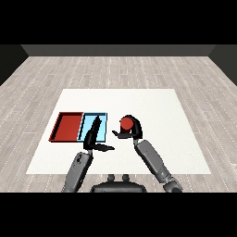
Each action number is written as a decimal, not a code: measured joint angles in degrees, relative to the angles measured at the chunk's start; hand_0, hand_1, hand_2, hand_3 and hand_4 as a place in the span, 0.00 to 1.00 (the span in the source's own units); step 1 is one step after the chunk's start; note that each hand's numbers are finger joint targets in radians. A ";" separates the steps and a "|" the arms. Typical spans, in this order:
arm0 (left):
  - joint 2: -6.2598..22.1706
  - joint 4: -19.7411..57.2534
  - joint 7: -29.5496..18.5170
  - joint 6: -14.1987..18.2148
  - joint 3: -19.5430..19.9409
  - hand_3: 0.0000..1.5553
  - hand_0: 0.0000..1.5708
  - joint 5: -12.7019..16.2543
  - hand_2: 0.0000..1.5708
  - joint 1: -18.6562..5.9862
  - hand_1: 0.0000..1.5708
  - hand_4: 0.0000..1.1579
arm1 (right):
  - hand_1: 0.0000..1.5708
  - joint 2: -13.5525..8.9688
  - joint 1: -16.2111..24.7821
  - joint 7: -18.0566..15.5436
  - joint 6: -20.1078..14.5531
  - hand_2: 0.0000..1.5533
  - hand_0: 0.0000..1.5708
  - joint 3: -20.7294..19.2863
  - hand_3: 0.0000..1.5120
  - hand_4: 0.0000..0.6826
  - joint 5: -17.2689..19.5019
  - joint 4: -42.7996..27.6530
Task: Pick the red can and put it in the red box
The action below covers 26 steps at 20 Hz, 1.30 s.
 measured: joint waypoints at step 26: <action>-0.02 18.19 -4.59 6.06 -9.70 0.00 0.00 11.10 0.00 -10.12 0.00 0.00 | 0.93 1.40 -3.40 -0.79 -8.08 0.92 0.93 8.85 0.91 0.92 -4.36 0.66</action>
